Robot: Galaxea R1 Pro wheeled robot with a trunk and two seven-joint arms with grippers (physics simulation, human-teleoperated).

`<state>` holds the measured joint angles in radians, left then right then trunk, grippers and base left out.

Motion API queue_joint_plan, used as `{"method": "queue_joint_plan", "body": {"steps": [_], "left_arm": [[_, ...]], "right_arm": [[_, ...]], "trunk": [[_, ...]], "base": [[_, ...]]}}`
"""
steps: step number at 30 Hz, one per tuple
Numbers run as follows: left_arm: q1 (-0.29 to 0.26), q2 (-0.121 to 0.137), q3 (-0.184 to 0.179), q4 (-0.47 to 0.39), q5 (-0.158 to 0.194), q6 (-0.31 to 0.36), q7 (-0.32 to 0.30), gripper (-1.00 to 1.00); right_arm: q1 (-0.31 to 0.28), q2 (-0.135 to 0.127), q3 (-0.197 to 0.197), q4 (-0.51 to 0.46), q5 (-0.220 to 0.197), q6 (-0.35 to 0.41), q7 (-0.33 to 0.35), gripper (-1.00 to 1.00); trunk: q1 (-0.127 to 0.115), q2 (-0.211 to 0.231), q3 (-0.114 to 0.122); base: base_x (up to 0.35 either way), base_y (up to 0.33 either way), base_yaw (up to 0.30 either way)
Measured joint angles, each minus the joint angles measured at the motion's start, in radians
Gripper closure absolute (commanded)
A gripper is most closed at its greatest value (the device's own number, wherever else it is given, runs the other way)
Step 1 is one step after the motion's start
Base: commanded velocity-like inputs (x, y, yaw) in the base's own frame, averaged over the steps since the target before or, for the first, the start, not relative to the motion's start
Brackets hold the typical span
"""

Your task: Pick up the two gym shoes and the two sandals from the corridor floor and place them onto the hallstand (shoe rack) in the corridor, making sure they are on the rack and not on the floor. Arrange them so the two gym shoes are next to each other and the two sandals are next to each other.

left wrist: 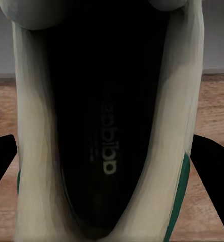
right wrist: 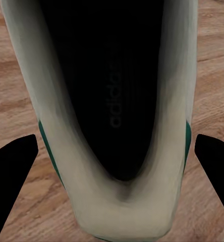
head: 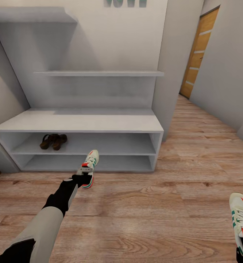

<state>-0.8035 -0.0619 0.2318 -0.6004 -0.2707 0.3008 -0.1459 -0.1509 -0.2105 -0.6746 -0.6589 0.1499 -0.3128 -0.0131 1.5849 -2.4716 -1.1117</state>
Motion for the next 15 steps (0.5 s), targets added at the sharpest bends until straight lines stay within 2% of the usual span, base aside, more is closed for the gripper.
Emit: {"method": "queue_joint_plan", "body": {"steps": [6, 15], "left_arm": [[0.006, 0.002, -0.003, 0.009, -0.001, -0.004, 0.033, 1.0], [0.007, 0.003, -0.002, 0.002, 0.004, -0.009, 0.062, 1.0]], "right_arm": [[0.0, 0.0, 0.0, 0.0, 0.0, 0.0, 0.0, 1.0], [0.0, 0.0, 0.0, 0.001, 0.0, 0.0, 0.0, 1.0]], "trunk": [[0.0, 0.0, 0.0], [-0.001, 0.0, 0.0]], "base": [[0.06, 0.0, 0.0], [0.297, 0.0, 0.0]]}}
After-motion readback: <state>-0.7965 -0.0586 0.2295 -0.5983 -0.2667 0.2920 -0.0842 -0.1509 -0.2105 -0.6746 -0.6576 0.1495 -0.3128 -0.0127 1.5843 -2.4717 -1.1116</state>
